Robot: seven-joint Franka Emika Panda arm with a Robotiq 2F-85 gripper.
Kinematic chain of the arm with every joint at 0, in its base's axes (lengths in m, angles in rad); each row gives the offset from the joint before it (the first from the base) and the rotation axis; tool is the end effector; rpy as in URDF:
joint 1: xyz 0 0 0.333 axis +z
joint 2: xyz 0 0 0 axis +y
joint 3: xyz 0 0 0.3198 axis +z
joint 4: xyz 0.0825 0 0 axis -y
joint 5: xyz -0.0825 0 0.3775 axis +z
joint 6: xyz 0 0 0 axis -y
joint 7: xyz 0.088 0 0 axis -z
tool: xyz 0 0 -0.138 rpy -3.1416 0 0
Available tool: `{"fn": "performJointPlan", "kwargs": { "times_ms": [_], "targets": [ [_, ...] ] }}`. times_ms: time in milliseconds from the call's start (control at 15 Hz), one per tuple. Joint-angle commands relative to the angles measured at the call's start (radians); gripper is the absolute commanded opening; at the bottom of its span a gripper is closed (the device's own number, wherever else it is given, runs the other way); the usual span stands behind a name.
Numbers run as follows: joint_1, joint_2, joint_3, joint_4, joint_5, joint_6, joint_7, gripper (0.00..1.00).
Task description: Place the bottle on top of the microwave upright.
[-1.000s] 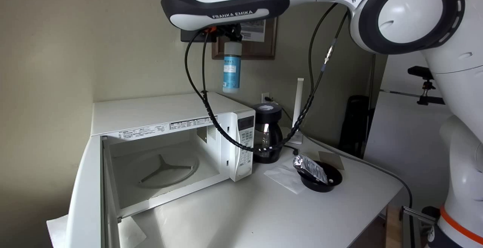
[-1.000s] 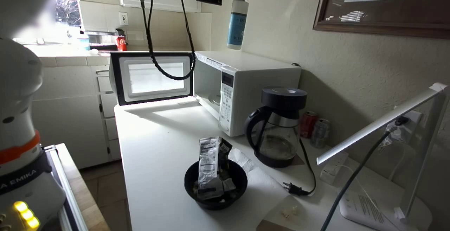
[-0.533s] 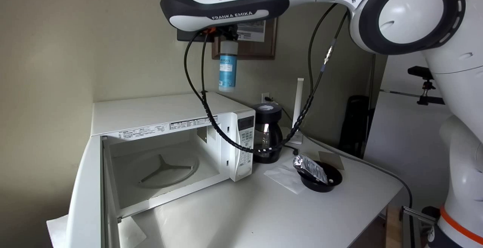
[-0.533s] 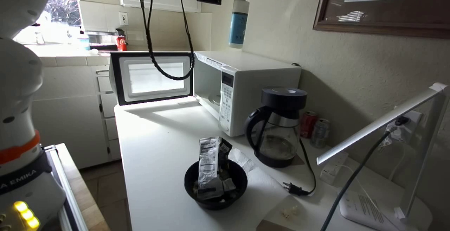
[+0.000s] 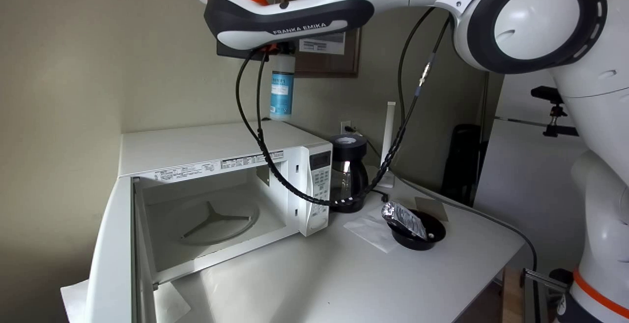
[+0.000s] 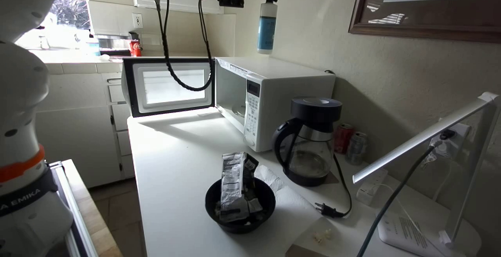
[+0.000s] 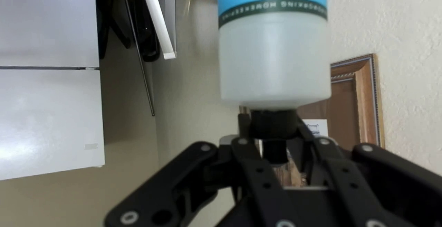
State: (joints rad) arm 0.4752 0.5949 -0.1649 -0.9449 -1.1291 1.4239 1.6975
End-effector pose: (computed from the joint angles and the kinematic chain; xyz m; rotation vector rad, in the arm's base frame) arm 0.6873 0.1241 0.5997 1.5745 -1.4441 1.2063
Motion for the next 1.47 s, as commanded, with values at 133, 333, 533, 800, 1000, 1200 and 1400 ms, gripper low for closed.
{"fn": "performJointPlan", "kwargs": {
  "times_ms": [133,333,533,800,1000,1200,1400],
  "targets": [
    [0.012,-0.009,-0.01,-0.109,-0.045,0.077,0.088,0.07],
    [0.008,-0.008,-0.014,-0.149,-0.067,0.1,0.134,0.07],
    [0.003,-0.009,-0.015,-0.176,-0.067,0.113,0.168,0.07],
    [0.001,-0.009,-0.016,-0.19,-0.061,0.105,0.176,0.43],
    [0.001,-0.011,-0.019,-0.192,-0.059,0.097,0.179,0.71],
    [0.005,-0.022,-0.027,-0.191,-0.061,0.084,0.177,0.93],
    [0.019,-0.043,-0.031,-0.186,-0.059,0.05,0.156,1.0]
  ]
}}
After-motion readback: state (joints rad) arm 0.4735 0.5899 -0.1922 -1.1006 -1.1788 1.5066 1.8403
